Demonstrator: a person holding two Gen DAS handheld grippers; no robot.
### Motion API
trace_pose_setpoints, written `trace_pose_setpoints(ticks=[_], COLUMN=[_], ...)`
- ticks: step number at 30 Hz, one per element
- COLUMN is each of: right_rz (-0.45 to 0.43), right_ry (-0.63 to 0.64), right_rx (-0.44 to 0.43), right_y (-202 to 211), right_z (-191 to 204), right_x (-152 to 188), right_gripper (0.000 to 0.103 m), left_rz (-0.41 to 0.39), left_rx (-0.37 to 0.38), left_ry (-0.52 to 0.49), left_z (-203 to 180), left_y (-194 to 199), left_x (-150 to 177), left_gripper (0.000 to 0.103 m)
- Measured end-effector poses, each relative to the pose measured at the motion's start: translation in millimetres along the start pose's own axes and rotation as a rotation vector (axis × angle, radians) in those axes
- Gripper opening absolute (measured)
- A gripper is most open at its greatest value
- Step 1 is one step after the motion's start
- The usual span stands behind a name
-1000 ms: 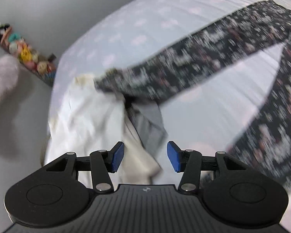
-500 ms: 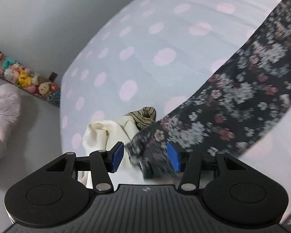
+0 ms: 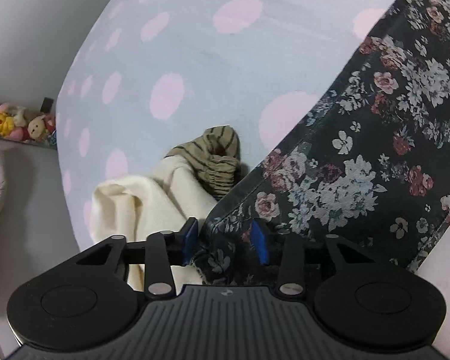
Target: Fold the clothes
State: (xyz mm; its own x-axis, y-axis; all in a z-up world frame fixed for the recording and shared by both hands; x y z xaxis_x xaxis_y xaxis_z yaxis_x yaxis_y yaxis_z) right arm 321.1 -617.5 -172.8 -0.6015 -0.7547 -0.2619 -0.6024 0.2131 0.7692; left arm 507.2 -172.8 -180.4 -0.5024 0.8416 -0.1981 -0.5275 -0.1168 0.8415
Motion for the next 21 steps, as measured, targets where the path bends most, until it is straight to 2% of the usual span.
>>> trace_pose_setpoints(ticks=[4,5,7,10,13,17,19,21], right_rz=[0.045,0.065,0.100,0.139,0.184,0.180,0.182,0.184], right_ry=[0.120,0.151,0.192,0.188,0.185,0.173,0.149,0.132], right_rx=[-0.042,-0.057,-0.092,-0.178,-0.210,-0.259,-0.285,-0.292], right_y=[-23,-29,-40,-57,-76,-94,-96,-94], right_z=[-8,-10,-14,-18,-16,-13,-15,-14], right_x=[-10,-11,-13,-15,-10,-6,-5,-4], right_gripper=[0.061,0.061,0.061,0.059,0.051,0.050,0.044,0.034], left_rz=[0.008,0.011,0.012,0.006,0.000,-0.001,-0.001,-0.001], left_rx=[-0.007,-0.009,-0.017,-0.018,-0.026,-0.044,-0.056,-0.074], left_ry=[-0.023,-0.028,-0.030,-0.009,0.004,0.024,0.036,0.045], left_z=[-7,-9,-12,-12,-13,-17,-19,-22], left_y=[-5,-6,-8,-12,-11,-11,-11,-10], left_x=[-1,-2,-2,0,1,0,0,0], left_gripper=[0.010,0.008,0.007,0.007,0.006,0.006,0.006,0.006])
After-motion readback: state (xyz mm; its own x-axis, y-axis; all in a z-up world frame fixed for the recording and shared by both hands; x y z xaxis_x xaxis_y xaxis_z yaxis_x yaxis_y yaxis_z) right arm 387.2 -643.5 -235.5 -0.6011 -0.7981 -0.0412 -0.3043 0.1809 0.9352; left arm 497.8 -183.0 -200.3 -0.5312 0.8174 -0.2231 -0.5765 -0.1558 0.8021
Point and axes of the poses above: each gripper's, at about its wrist camera, not at the fingertips, and y roughly against the way its jaws point, z to its left, x to its underside, the point moved 3 cm from there along -y, roughly the way its jaws point, and after that the axes turned 15 degrees about y, right-handed, at the moved point
